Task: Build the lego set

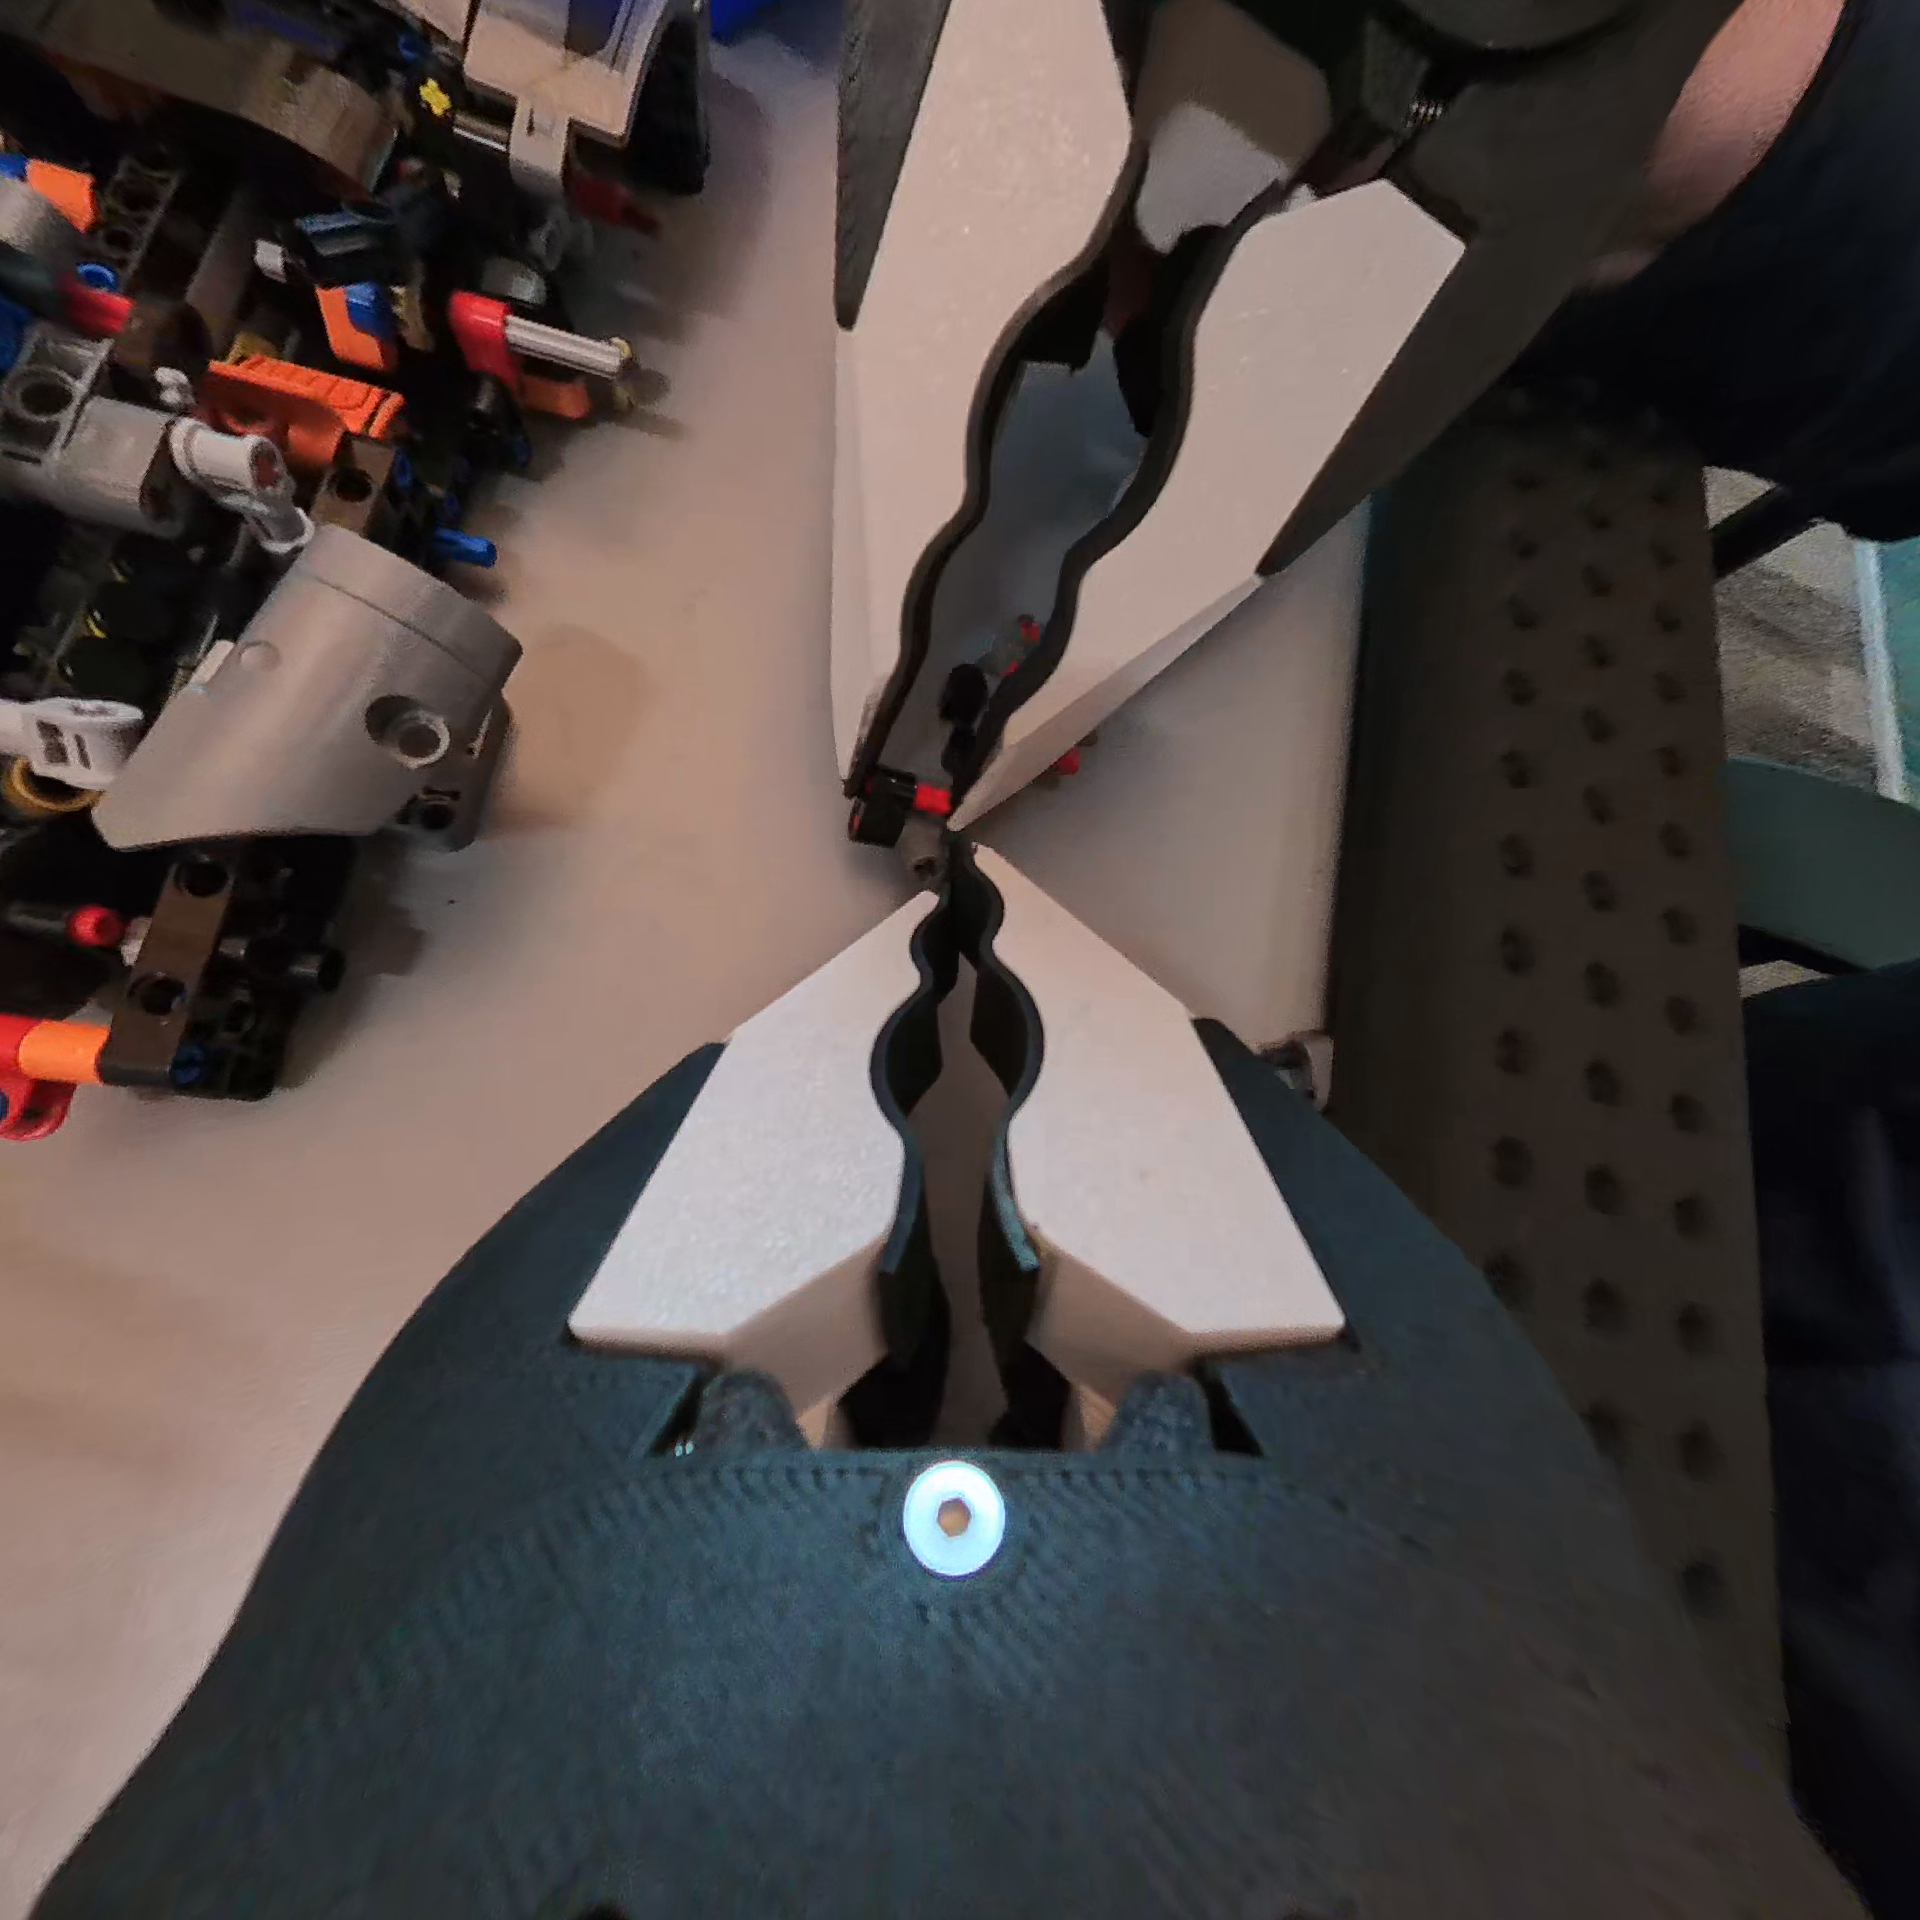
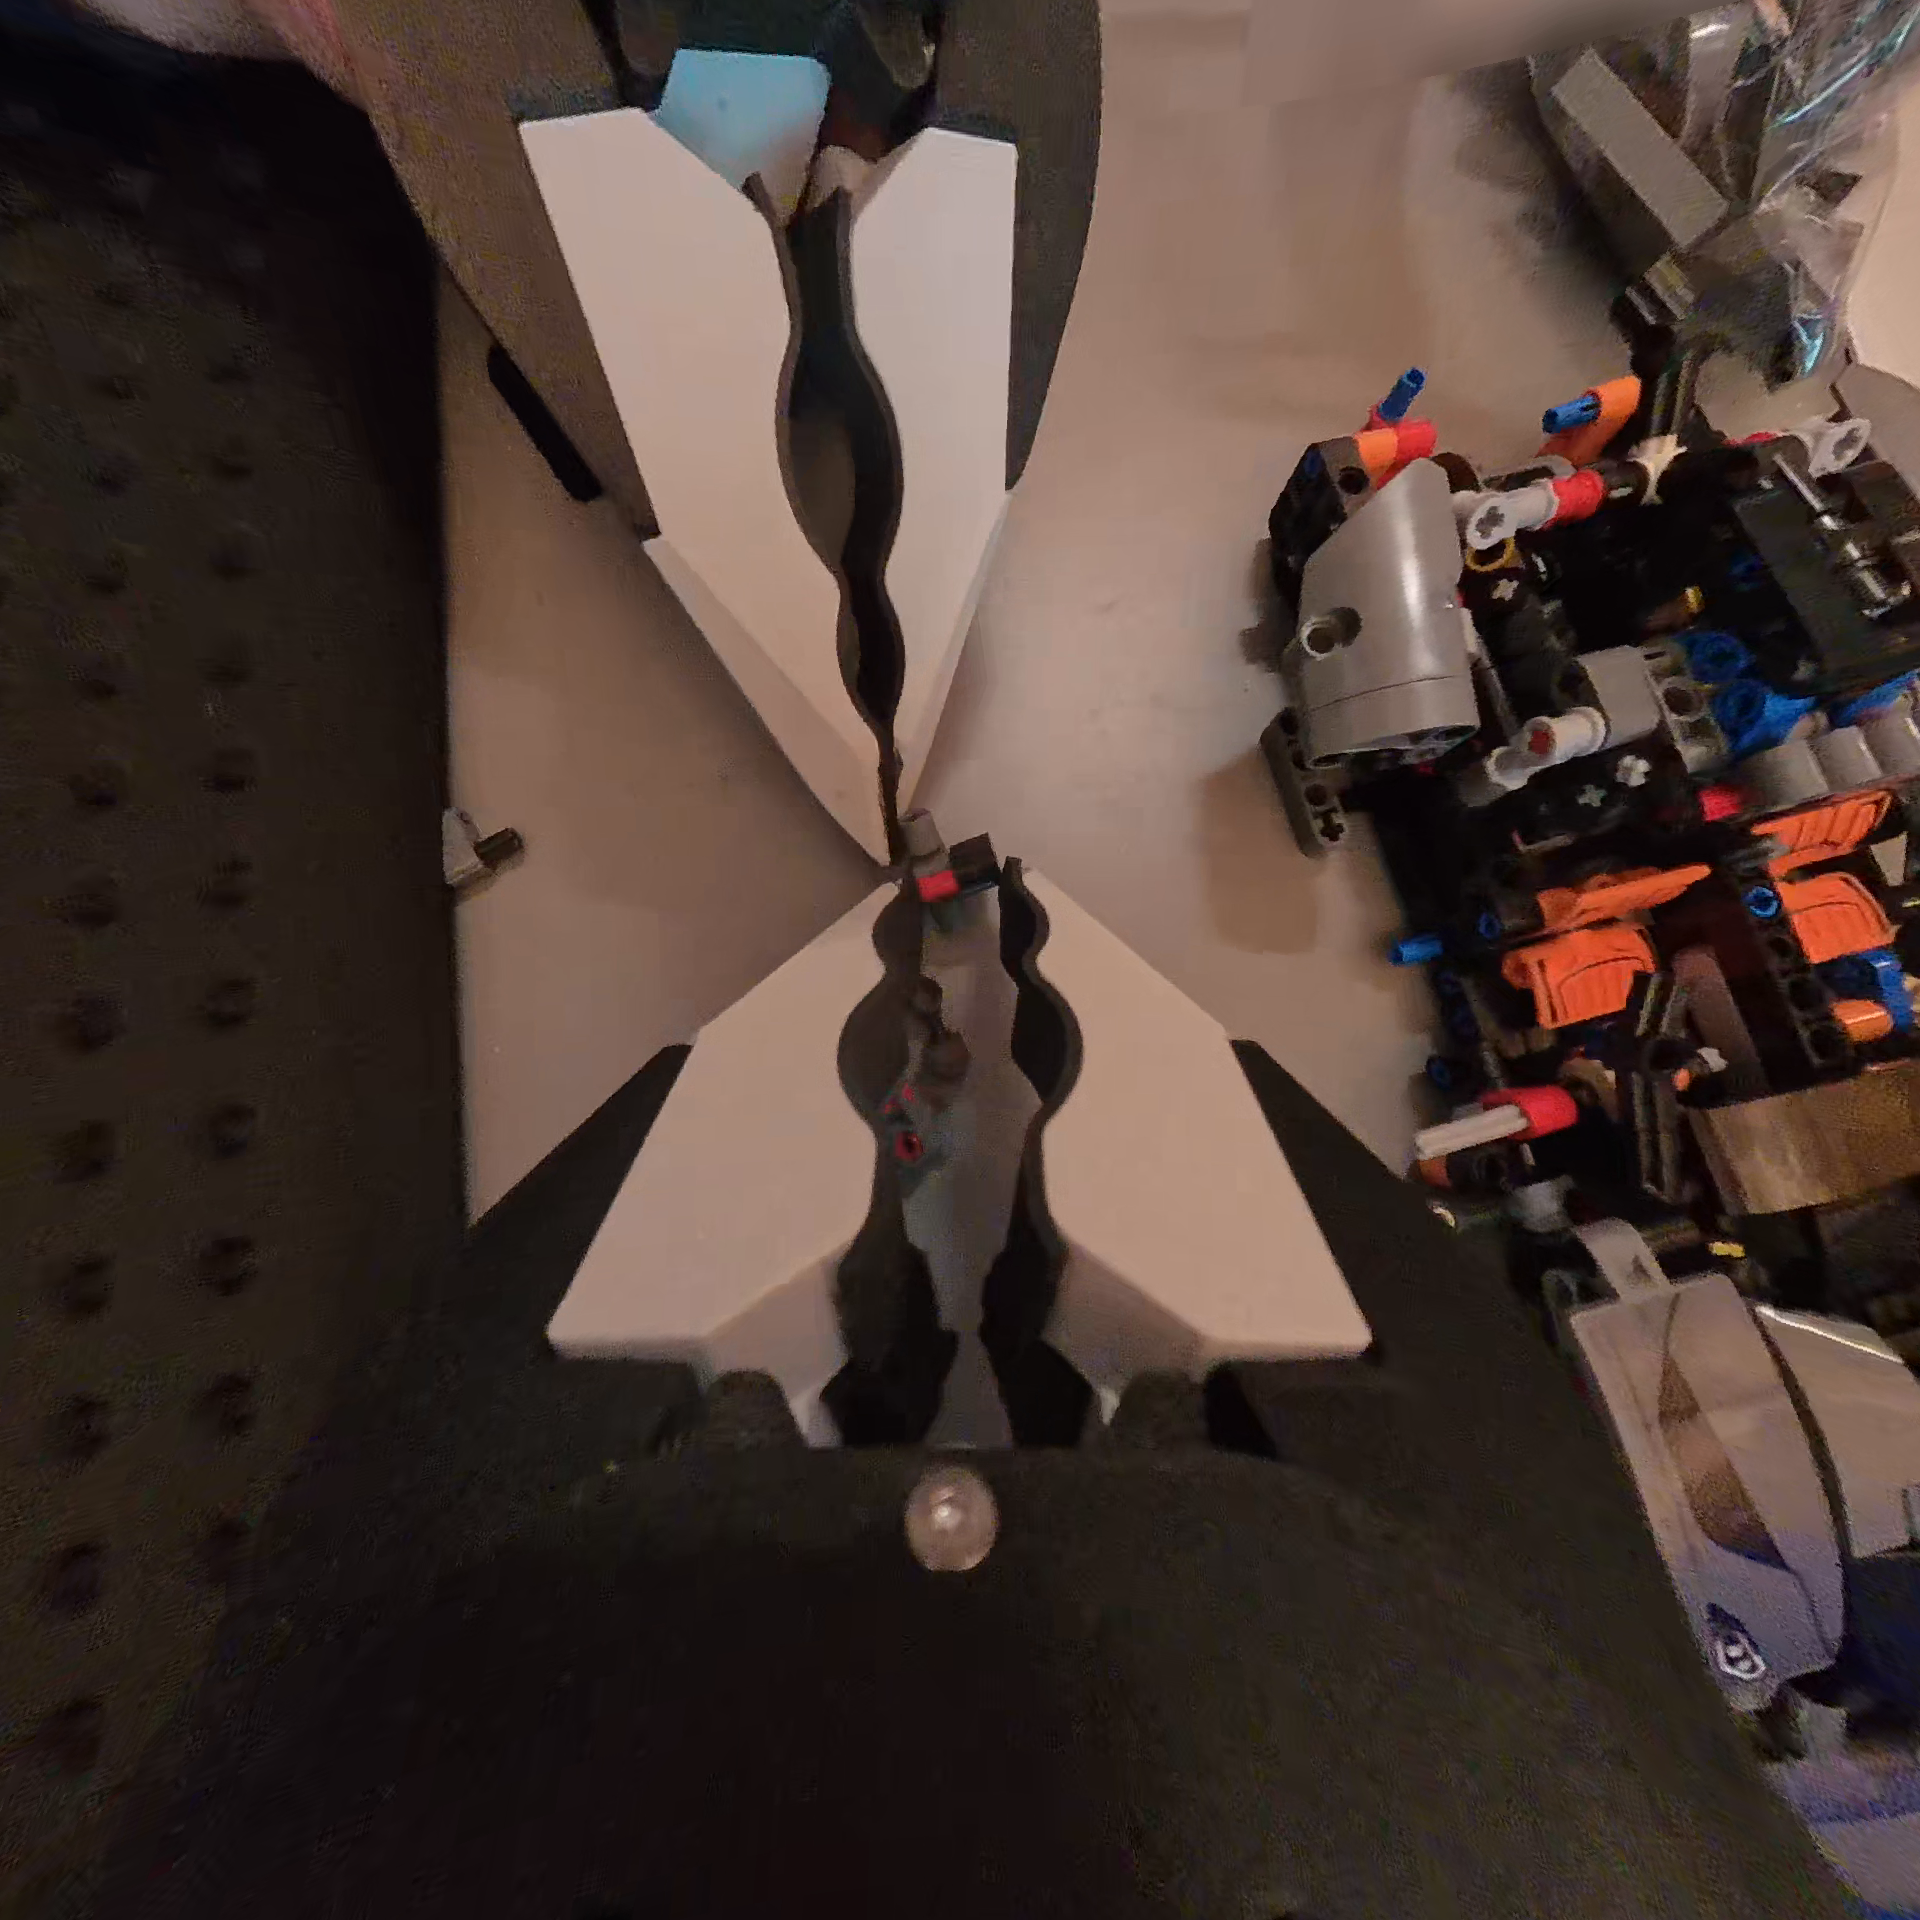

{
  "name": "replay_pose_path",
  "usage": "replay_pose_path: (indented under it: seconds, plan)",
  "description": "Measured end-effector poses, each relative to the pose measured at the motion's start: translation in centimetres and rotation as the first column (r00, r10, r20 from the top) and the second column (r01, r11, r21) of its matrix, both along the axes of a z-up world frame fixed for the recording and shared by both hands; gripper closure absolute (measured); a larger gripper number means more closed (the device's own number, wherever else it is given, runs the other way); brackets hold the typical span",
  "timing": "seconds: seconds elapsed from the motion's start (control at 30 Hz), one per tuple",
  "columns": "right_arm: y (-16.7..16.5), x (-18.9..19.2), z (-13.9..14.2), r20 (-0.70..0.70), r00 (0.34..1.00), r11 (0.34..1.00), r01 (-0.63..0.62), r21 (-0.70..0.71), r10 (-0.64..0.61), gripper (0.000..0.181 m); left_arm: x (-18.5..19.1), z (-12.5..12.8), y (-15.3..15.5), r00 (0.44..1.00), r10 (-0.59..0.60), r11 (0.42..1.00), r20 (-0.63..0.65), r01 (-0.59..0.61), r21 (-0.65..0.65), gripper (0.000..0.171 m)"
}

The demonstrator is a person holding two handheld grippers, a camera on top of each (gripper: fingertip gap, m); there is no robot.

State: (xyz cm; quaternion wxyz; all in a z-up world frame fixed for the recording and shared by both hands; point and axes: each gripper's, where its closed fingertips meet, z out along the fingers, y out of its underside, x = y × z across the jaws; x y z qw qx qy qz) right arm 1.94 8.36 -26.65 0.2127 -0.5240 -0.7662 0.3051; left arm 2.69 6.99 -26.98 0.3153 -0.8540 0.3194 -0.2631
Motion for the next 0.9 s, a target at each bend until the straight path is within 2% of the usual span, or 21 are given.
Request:
replay_pose_path:
  seconds: [0.1, 0.17, 0.2, 0.23, 0.33, 0.47, 0.57, 0.67, 0.8, 0.87, 0.9]
  plan:
    - [0.5, -0.3, -0.2, 0.006, 0.999, 0.999, 0.036, 0.015, -0.036, 0.169, 0.2, -0.4, -0.3, 0.998, -0.031, 0.999, -0.051, 0.032, 0.016, 0.171]
    - [0.6, -0.6, -0.5, 0.018, 0.999, 0.999, 0.043, 0.016, -0.043, 0.169, 3.9, -0.5, -2.6, 0.984, -0.176, 0.984, 0.018, 0.176, -0.037, 0.171]
    - [0.3, -0.5, -0.4, 0.017, 1.0, 1.0, 0.024, 0.005, -0.024, 0.169, 4.1, -0.6, -2.3, 0.98, -0.187, 0.982, -0.062, 0.188, 0.012, 0.171]
    - [0.4, -0.4, -0.4, 0.016, 0.999, 1.0, 0.03, 0.007, -0.03, 0.169, 3.1, -0.6, -1.2, 0.982, -0.141, 0.988, -0.128, 0.148, 0.046, 0.171]
    - [1.0, -0.2, 0.3, -0.014, 0.999, 0.999, 0.047, -0.027, -0.047, 0.169, 0.7, -0.5, -0.8, 0.996, -0.08, 0.997, -0.033, 0.08, -0.004, 0.171]
    - [1.1, 0.2, 1.0, -0.043, 0.998, 0.996, 0.032, -0.084, -0.036, 0.168, 0.1, 0.1, -0.8, 0.998, -0.056, 0.998, -0.016, 0.056, 0.018, 0.171]
    - [1.0, 0.3, 1.0, -0.049, 0.998, 0.997, 0.023, -0.075, -0.027, 0.168, -0.9, -0.4, -0.2, 0.999, -0.026, 1.0, -0.034, 0.026, 0.006, 0.156]
    - [0.7, 0.4, 1.2, -0.062, 0.998, 0.996, 0.005, -0.084, -0.01, 0.168, -1.2, -0.3, -0.4, 0.999, -0.03, 1.0, -0.023, 0.03, -0.007, 0.148]
    - [0.6, 0.5, 1.8, -0.096, 0.995, 0.997, -0.009, -0.079, 0.002, 0.168, -1.4, -0.3, -0.2, 0.992, -0.054, 0.995, -0.11, 0.062, 0.074, 0.13]
    - [0.5, 0.5, 2.0, -0.109, 0.994, 0.997, -0.016, -0.073, 0.008, 0.168, -1.9, -0.6, 0.0, 0.981, -0.049, 0.991, -0.187, 0.071, 0.114, 0.128]
    - [0.4, 0.4, 2.3, -0.127, 0.992, 0.998, -0.022, -0.062, 0.014, 0.168, -1.6, -0.2, 0.0, 0.984, -0.058, 0.988, -0.168, 0.08, 0.13, 0.128]
